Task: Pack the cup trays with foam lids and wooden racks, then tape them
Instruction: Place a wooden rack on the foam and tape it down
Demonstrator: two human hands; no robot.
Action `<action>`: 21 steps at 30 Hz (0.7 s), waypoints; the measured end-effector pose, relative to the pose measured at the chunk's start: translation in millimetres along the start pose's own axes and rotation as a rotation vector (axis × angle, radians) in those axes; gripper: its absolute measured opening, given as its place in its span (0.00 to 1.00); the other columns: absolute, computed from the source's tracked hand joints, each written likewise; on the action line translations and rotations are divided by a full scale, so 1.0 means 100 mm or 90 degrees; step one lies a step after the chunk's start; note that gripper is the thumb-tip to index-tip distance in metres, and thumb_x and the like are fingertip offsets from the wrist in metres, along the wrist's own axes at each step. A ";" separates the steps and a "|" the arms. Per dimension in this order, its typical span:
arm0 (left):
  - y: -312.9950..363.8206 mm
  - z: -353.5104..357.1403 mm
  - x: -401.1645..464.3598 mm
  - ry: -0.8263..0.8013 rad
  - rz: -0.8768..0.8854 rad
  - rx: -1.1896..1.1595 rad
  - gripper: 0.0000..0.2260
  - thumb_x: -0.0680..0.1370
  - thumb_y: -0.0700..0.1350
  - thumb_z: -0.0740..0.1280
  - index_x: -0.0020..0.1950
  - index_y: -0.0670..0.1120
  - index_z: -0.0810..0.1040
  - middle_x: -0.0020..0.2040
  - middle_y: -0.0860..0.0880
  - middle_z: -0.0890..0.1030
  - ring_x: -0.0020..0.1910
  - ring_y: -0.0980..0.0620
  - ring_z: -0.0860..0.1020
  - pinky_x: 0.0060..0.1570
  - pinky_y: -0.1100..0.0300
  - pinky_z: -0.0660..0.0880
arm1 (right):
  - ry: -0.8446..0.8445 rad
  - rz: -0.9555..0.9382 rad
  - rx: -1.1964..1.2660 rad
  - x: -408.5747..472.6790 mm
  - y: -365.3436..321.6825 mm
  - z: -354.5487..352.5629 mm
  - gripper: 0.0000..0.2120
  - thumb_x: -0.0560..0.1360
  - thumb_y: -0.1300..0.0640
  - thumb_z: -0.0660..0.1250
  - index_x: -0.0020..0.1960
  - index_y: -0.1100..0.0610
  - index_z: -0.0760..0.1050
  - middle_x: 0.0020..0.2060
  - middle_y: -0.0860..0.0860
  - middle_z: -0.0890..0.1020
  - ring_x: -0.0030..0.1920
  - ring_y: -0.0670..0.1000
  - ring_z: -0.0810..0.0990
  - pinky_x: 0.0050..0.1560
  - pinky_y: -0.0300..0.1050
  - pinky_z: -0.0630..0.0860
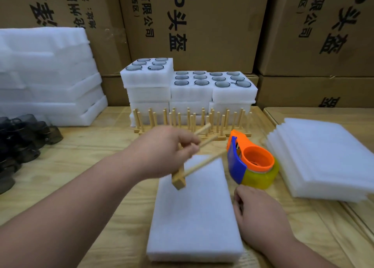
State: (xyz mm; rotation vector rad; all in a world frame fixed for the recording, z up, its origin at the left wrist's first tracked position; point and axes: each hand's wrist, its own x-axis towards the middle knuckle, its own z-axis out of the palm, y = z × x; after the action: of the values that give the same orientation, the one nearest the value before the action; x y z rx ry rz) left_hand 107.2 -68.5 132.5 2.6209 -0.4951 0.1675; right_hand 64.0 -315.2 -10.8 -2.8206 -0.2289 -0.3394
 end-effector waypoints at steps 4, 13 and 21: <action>0.18 0.15 -0.12 -0.133 0.069 0.177 0.13 0.83 0.56 0.62 0.64 0.62 0.81 0.57 0.61 0.83 0.56 0.56 0.78 0.51 0.57 0.77 | 0.009 0.001 0.001 0.00 -0.01 -0.01 0.10 0.73 0.45 0.59 0.38 0.49 0.66 0.35 0.45 0.74 0.40 0.50 0.74 0.36 0.48 0.62; 0.16 0.30 -0.23 -0.190 0.048 0.237 0.11 0.81 0.54 0.64 0.63 0.60 0.79 0.54 0.60 0.80 0.50 0.58 0.74 0.41 0.60 0.69 | 0.007 0.023 0.015 -0.01 -0.01 0.00 0.09 0.73 0.45 0.57 0.38 0.48 0.64 0.35 0.44 0.73 0.40 0.49 0.71 0.35 0.49 0.64; 0.16 0.27 -0.24 -0.198 0.053 0.260 0.11 0.81 0.53 0.64 0.61 0.61 0.80 0.54 0.61 0.79 0.51 0.58 0.74 0.47 0.59 0.73 | 0.006 0.026 0.021 -0.01 -0.02 -0.01 0.08 0.74 0.45 0.57 0.39 0.48 0.65 0.35 0.44 0.73 0.41 0.48 0.72 0.36 0.49 0.65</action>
State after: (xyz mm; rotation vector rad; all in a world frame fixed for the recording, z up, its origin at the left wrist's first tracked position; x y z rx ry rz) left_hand 80.0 -87.1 111.2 3.0452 -0.7434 -0.1307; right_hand 62.9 -313.8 -9.8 -2.7859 -0.1721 -0.3367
